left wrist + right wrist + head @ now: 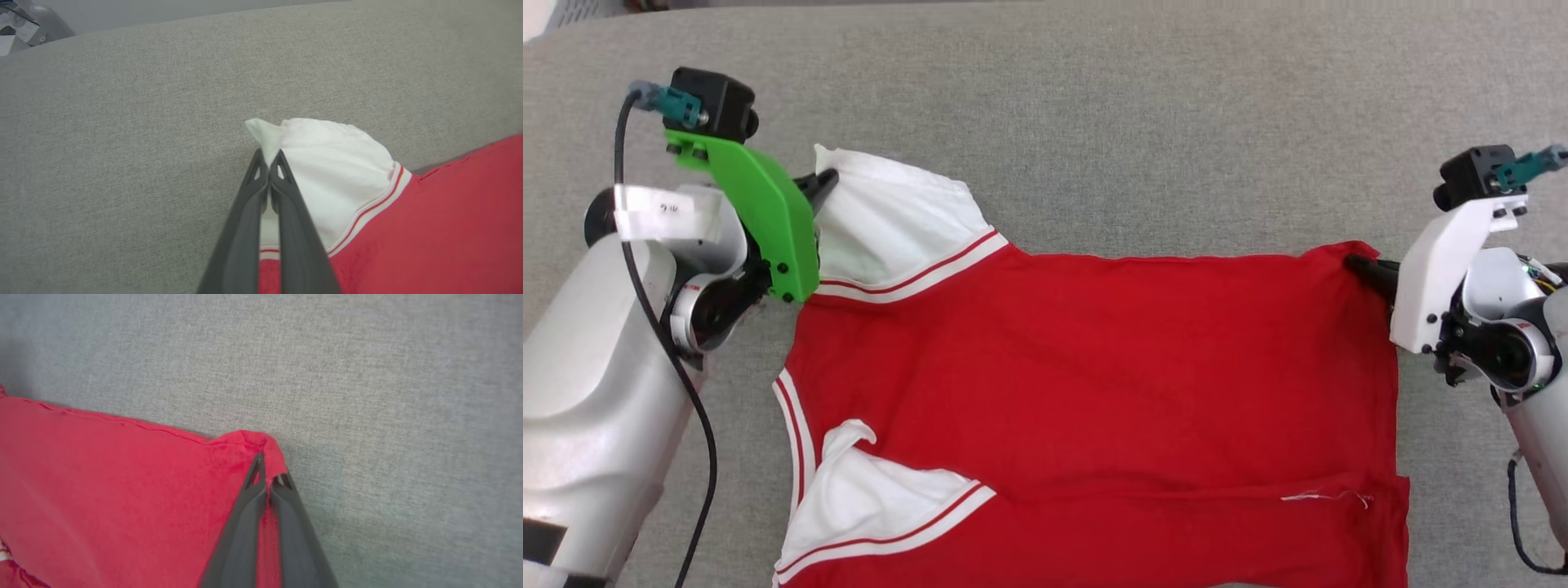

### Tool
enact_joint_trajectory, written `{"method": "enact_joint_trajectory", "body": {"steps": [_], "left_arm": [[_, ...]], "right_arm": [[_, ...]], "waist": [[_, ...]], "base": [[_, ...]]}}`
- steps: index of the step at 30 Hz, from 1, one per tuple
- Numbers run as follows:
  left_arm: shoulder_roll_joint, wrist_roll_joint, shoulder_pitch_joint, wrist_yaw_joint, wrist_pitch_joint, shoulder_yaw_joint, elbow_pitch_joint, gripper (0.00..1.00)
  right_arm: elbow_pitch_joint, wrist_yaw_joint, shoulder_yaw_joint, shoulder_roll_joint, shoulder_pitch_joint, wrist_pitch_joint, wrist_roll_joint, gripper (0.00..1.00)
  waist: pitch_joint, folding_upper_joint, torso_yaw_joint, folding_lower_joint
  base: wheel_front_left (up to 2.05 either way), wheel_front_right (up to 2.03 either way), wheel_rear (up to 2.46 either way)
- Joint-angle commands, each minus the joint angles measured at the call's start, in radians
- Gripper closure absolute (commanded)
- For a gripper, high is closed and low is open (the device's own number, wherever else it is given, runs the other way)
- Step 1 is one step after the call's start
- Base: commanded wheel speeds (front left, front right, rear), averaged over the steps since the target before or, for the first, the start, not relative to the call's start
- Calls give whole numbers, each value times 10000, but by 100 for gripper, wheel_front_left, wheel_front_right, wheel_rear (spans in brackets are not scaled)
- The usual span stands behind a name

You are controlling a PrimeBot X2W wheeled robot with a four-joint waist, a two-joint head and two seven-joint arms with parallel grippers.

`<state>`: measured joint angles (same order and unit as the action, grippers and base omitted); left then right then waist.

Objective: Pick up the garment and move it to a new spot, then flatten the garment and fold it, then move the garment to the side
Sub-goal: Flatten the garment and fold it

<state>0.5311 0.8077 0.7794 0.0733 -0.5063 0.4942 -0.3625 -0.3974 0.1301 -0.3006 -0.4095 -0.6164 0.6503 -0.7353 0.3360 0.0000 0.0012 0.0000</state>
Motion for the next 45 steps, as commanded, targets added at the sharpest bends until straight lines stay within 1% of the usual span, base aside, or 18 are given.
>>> {"method": "enact_joint_trajectory", "body": {"steps": [1, 6, 10, 15, 18, 22, 29, 33, 34, 35, 36, 37, 38, 39, 40, 45], "left_arm": [[100, 140, -419, -99, 131, -85, 139, 100], [409, 344, -1787, -492, 593, -347, 1065, 100], [632, 560, -3206, -934, 991, -578, 1882, 100], [822, 796, -5030, -1478, 1374, -735, 2841, 100], [779, 879, -5969, -1808, 1560, -707, 3360, 100], [710, 1060, -7087, -2211, 1761, -721, 3725, 100], [712, 1203, -8228, -2508, 1796, -561, 3891, 100], [429, 1273, -8418, -2500, 1825, -346, 3541, 100], [340, 1262, -8416, -2478, 1910, -315, 3405, 100], [262, 1256, -8402, -2454, 2007, -311, 3297, 100], [171, 1259, -8385, -2410, 2104, -294, 3156, 99], [119, 1249, -8369, -2357, 2156, -261, 3043, 82], [45, 1227, -8313, -2283, 2258, -237, 2942, 51], [-32, 1221, -8259, -2243, 2370, -248, 2891, 34], [-107, 1197, -8188, -2169, 2493, -240, 2856, 0], [-193, 662, -7793, -1998, 3321, -256, 2802, 0]], "right_arm": [[205, 6, 147, -112, 354, -156, -58, 100], [1013, 6, 608, -256, 1627, -346, 116, 100], [1604, 6, 1037, -111, 2791, -409, 284, 100], [2307, 6, 1753, 247, 4210, -407, 568, 100], [2768, 6, 2220, 569, 5003, -390, 786, 100], [3194, 6, 2802, 1050, 5916, -292, 1055, 100], [3479, 6, 3466, 1885, 7035, -72, 1470, 100], [3346, 6, 3641, 2269, 7356, -183, 1602, 100], [3267, 6, 3647, 2344, 7432, -222, 1640, 89], [3211, 6, 3663, 2396, 7467, -300, 1640, 59], [3156, 6, 3664, 2446, 7493, -411, 1641, 0], [3126, 6, 3645, 2480, 7515, -480, 1635, 0], [3132, 6, 3623, 2522, 7538, -586, 1597, 0], [3174, 6, 3614, 2551, 7552, -687, 1568, 0], [3257, 6, 3604, 2556, 7563, -827, 1561, 0], [3860, 6, 3615, 2448, 7612, -1209, 1675, 0]], "waist": [[-438, 0, 236, 0], [-1003, 0, 425, 0], [-1408, 0, 517, 0], [-1799, 0, 613, 0], [-1931, 0, 630, 0], [-2028, 0, 593, 0], [-2086, 0, 562, 0], [-2075, 0, 560, 0], [-2079, 0, 563, 0], [-2083, 0, 568, 0], [-2103, 0, 574, 0], [-2124, 0, 575, 0], [-2160, 0, 583, 0], [-2193, 0, 586, 0], [-2235, 0, 588, 0], [-2496, 0, 560, 0]], "base": [[0, 0, 0], [0, 0, 0], [0, 0, 0], [0, 0, 0], [0, 0, 0], [0, 0, 0], [0, 0, 0], [0, 0, 0], [0, 0, 0], [0, 0, 0], [0, 0, 0], [0, 0, 0], [0, 0, 0], [0, 0, 0], [0, 0, 0], [0, 0, 0]]}}
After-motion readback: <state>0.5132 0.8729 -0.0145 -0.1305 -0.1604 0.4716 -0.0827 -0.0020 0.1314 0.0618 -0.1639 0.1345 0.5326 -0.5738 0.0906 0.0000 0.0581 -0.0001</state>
